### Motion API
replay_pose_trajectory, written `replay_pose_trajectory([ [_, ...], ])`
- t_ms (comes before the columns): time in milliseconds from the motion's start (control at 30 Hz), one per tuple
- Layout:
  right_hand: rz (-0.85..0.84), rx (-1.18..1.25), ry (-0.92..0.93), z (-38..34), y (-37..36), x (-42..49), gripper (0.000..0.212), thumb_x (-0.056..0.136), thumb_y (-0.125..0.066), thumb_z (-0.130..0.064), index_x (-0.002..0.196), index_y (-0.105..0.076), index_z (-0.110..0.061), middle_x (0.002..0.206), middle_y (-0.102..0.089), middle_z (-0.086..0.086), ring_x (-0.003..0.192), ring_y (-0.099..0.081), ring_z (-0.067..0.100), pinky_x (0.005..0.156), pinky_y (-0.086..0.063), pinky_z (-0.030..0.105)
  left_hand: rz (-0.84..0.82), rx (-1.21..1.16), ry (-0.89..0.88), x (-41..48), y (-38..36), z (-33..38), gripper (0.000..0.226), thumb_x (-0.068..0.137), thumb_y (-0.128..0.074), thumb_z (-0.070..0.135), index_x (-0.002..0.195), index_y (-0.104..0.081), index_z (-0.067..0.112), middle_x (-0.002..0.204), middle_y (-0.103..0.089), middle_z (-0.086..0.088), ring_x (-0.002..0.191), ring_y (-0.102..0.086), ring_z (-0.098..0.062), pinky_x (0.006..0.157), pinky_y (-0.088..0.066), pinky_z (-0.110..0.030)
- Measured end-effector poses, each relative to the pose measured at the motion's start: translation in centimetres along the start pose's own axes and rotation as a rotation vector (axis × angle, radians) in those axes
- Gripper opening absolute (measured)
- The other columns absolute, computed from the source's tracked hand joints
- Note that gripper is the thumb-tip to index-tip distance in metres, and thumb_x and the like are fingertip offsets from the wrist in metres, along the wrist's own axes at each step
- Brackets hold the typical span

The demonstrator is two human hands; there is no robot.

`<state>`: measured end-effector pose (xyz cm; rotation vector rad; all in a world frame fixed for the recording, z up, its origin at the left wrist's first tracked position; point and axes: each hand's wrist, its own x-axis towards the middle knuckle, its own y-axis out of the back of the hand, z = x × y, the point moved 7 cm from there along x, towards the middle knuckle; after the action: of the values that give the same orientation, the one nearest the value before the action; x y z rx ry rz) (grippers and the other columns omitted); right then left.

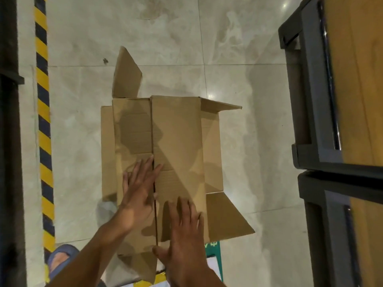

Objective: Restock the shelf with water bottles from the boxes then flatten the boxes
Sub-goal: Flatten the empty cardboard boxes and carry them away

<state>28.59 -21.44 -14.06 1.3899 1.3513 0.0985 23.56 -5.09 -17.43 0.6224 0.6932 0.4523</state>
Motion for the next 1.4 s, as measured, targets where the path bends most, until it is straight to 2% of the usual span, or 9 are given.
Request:
replay_pose_trajectory([
  [133, 0.026, -0.05, -0.121, -0.8, 0.3, 0.5, 0.111, 0.06, -0.081, -0.044, 0.156, -0.031, -0.021, 0.164, -0.026, 0.019, 0.152, -0.026, 0.046, 0.104, -0.04, 0.072, -0.012, -0.038, -0.049, -0.7, -0.1, -0.4, 0.068, 0.104, -0.029, 0.058, 0.164, -0.007, 0.036, 0.171, -0.003, 0.014, 0.155, 0.018, -0.002, 0.126, 0.005, -0.053],
  [367, 0.357, 0.33, -0.116, 3.9, 7.4, -5.2, 0.08, 0.082, -0.053, -0.024, 0.154, -0.025, -0.042, 0.154, -0.051, 0.002, 0.132, -0.058, 0.029, 0.103, -0.05, 0.036, 0.05, 0.12, -0.057, -1.2, -0.2, 1.6, 0.099, 0.097, -0.058, 0.058, 0.164, 0.007, 0.029, 0.174, 0.005, 0.005, 0.159, 0.012, -0.021, 0.125, 0.001, -0.061],
  [467, 0.376, 0.354, -0.285, 9.6, 10.3, -6.7, 0.09, 0.088, -0.06, -0.005, 0.156, -0.018, -0.045, 0.147, -0.058, 0.001, 0.111, -0.067, 0.041, 0.091, -0.053, 0.043, 0.067, 0.231, -0.031, -1.6, -0.6, 2.0, 0.095, 0.09, -0.056, 0.068, 0.163, -0.001, 0.039, 0.173, 0.005, 0.001, 0.159, 0.008, -0.033, 0.119, -0.006, -0.073],
  [600, 0.368, 0.295, -0.231, 13.9, 12.1, -6.5, 0.088, 0.094, -0.062, 0.0, 0.163, -0.016, -0.028, 0.163, -0.033, -0.001, 0.134, -0.053, 0.029, 0.105, -0.049, 0.051, 0.044, 0.255, 0.028, -2.3, -0.9, 2.9, 0.103, 0.083, -0.058, 0.076, 0.163, -0.004, 0.039, 0.171, 0.019, 0.008, 0.157, 0.02, -0.031, 0.118, -0.002, -0.075],
  [700, 0.331, 0.211, -0.252, 16.3, 11.6, -4.6, 0.071, 0.103, -0.058, -0.028, 0.162, -0.018, -0.033, 0.164, -0.027, -0.002, 0.142, -0.043, 0.028, 0.108, -0.049, 0.06, 0.006, 0.222, 0.02, -3.1, -1.4, 3.3, 0.108, 0.08, -0.066, 0.072, 0.163, -0.003, 0.043, 0.168, 0.029, 0.009, 0.154, 0.027, -0.033, 0.116, 0.0, -0.077],
  [800, 0.223, -0.234, -0.047, 14.6, 8.8, -2.5, 0.101, 0.086, -0.078, -0.042, 0.164, -0.018, -0.021, 0.169, -0.015, 0.02, 0.156, -0.013, 0.045, 0.123, -0.02, 0.066, 0.0, 0.182, -0.012, -3.2, -1.0, 3.1, 0.104, 0.081, -0.072, 0.064, 0.162, -0.009, 0.047, 0.168, 0.03, 0.009, 0.154, 0.028, -0.032, 0.115, -0.001, -0.079],
  [967, -0.038, -0.448, 0.268, 9.7, 1.3, -0.2, 0.121, 0.081, -0.076, -0.062, 0.166, 0.004, -0.027, 0.171, 0.02, 0.012, 0.156, 0.018, 0.042, 0.123, 0.001, 0.068, 0.02, 0.138, -0.043, -1.8, 1.0, 3.2, 0.109, 0.079, -0.077, 0.055, 0.16, -0.005, 0.047, 0.17, 0.02, 0.007, 0.156, 0.022, -0.028, 0.12, -0.007, -0.074],
  [1267, 0.088, -0.495, 0.236, 8.8, 3.8, 5.6, 0.11, 0.087, -0.077, -0.044, 0.166, -0.003, -0.027, 0.174, 0.0, 0.012, 0.158, -0.008, 0.041, 0.122, -0.019, 0.067, 0.373, -0.194, -0.148, -5.0, 10.9, 2.0, 0.079, 0.091, -0.061, 0.014, 0.159, -0.023, 0.002, 0.169, -0.011, -0.011, 0.156, -0.016, -0.011, 0.121, -0.029, -0.025],
  [1400, 0.049, -0.516, 0.21, 8.0, 4.8, 6.3, 0.105, 0.089, -0.075, -0.04, 0.166, -0.005, -0.027, 0.174, -0.003, 0.011, 0.158, -0.008, 0.041, 0.122, -0.022, 0.064, 0.503, -0.099, 0.078, -8.0, 13.9, -3.0, 0.083, 0.086, -0.056, 0.005, 0.162, -0.021, 0.008, 0.167, -0.02, -0.012, 0.155, -0.021, -0.019, 0.125, -0.028, -0.037],
])
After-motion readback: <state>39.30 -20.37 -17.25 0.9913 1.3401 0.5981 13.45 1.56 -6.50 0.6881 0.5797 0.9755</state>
